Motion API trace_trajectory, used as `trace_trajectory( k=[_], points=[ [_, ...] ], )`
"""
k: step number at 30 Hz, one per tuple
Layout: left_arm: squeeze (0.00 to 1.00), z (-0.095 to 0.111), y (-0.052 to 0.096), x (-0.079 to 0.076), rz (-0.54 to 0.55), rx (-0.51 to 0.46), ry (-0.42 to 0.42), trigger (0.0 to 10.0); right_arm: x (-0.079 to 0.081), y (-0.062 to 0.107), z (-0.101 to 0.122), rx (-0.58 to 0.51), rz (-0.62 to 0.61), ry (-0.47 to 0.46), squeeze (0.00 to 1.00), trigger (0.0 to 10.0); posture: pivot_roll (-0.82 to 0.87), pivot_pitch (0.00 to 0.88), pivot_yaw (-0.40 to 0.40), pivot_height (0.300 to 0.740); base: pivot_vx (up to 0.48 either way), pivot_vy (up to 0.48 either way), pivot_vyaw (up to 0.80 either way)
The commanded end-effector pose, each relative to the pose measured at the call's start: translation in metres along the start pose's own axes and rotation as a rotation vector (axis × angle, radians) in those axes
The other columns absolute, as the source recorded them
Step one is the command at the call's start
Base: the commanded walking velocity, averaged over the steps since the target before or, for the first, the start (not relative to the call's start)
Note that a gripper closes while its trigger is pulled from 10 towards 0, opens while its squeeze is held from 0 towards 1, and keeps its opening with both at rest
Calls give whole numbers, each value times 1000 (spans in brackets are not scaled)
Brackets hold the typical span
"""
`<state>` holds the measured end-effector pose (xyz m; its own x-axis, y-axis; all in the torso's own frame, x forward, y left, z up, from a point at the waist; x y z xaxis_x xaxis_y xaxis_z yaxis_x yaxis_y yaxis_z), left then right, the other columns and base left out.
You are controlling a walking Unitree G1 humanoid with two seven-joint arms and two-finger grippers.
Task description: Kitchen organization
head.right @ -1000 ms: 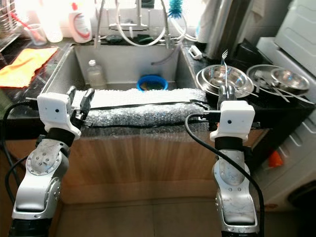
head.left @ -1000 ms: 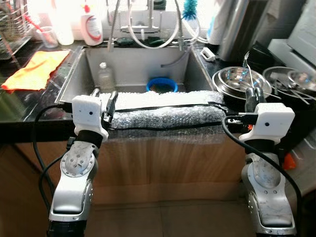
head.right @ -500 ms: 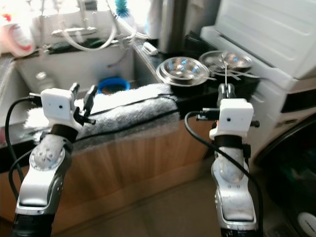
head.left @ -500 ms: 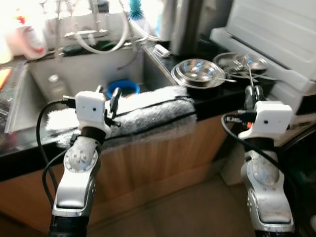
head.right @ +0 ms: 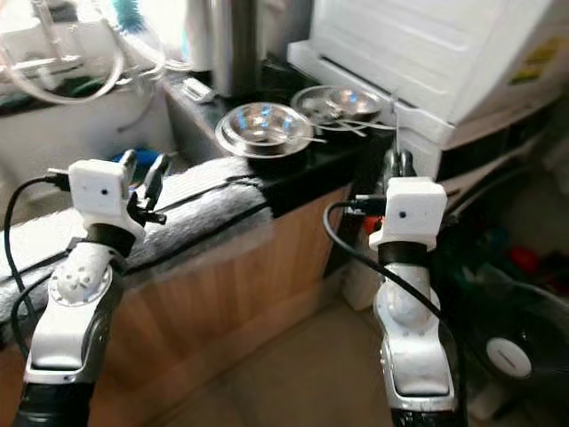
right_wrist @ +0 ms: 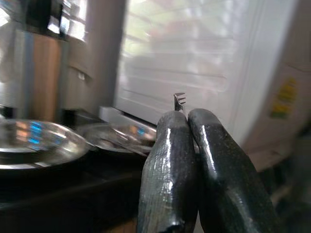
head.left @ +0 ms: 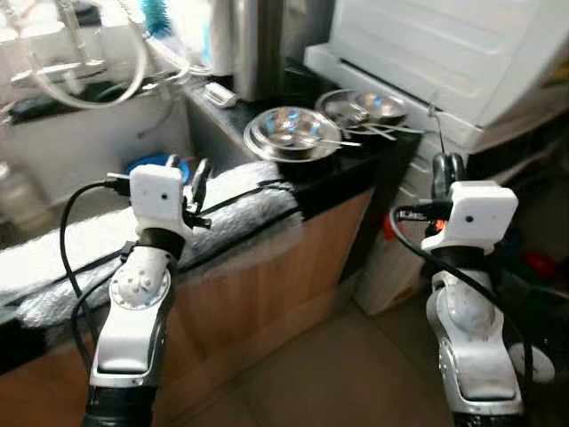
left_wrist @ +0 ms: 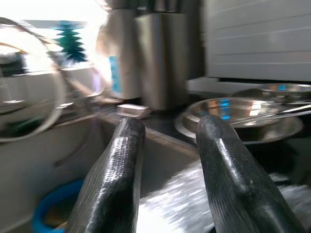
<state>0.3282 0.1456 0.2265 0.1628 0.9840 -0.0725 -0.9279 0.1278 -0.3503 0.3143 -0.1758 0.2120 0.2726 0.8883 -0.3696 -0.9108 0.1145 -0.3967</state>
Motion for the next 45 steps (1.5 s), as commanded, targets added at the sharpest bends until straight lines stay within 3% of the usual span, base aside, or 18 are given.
trace_trajectory(
  k=[1, 15, 41, 45],
  points=[
    [0, 3, -1, -7, -33, -15, 3, 10000, 2, -2, 3, -13, 12, -12, 0, 10000, -63, 0, -10, 740, 0, 0, -781],
    [0, 3, 2, -9, -16, -26, 21, 10000, 18, -1, 13, -75, 95, -15, 0, 10000, -57, 0, -15, 740, 0, 0, -56],
    [0, 1, -1, -4, 17, -25, 24, 10000, 31, 3, 19, -116, 184, -33, 0, 10000, -61, 0, -19, 740, 0, 0, 798],
    [0, 1, -1, -4, 20, -27, 24, 10000, 32, 4, 21, -124, 189, -53, 0, 10000, -61, 0, -21, 740, 0, 0, 0]
  ],
)
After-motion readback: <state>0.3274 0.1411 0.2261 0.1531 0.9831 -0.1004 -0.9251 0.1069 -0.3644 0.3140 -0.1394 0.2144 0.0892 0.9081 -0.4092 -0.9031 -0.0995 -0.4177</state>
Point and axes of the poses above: a point about 5 cm out from each wrist's last joint towards the gripper, its own y axis pointing back from the gripper into the wrist, its own z axis along the axis of the wrist's last joint, x = y × z, the point moved 4 cm from there along -y, pointing out of the wrist towards the gripper, and after that the axes turned 13 degrees about y, right-handed, at the moved point
